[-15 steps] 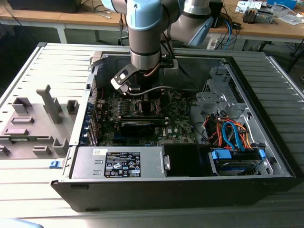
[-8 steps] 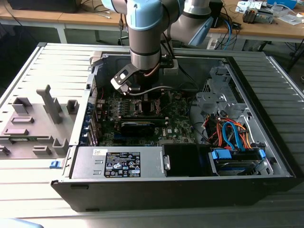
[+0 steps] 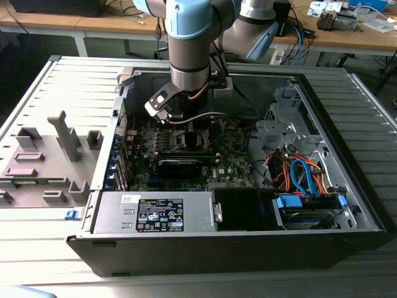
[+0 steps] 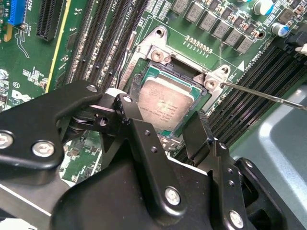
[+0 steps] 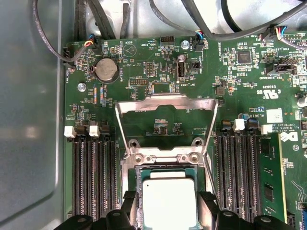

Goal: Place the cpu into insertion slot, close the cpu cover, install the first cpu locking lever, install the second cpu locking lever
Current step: 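Place the cpu into insertion slot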

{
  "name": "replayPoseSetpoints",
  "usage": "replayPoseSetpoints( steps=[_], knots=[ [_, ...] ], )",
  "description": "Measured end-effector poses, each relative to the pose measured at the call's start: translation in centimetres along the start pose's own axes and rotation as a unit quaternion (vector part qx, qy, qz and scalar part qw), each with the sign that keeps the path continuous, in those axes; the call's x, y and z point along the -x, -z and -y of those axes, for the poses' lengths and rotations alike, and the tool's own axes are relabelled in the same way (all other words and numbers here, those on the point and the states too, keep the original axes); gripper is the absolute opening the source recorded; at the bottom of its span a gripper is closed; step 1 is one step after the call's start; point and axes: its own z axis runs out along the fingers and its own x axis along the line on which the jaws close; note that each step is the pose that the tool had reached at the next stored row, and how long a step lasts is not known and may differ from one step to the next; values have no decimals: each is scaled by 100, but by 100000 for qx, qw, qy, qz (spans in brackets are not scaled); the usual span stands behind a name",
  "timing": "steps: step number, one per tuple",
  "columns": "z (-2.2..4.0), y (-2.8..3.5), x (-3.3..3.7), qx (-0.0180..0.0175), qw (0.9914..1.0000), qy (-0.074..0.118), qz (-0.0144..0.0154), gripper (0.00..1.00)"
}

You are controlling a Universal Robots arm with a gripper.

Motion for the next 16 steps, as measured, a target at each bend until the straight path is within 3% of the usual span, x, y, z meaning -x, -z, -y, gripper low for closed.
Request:
replayPoseSetpoints(
  steps=[13, 16],
  knots=[
    [-5, 50, -1, 0, 100000, -1, -6, 62],
    [-27, 50, -1, -134, 100000, 39, 11, 62]
  ],
)
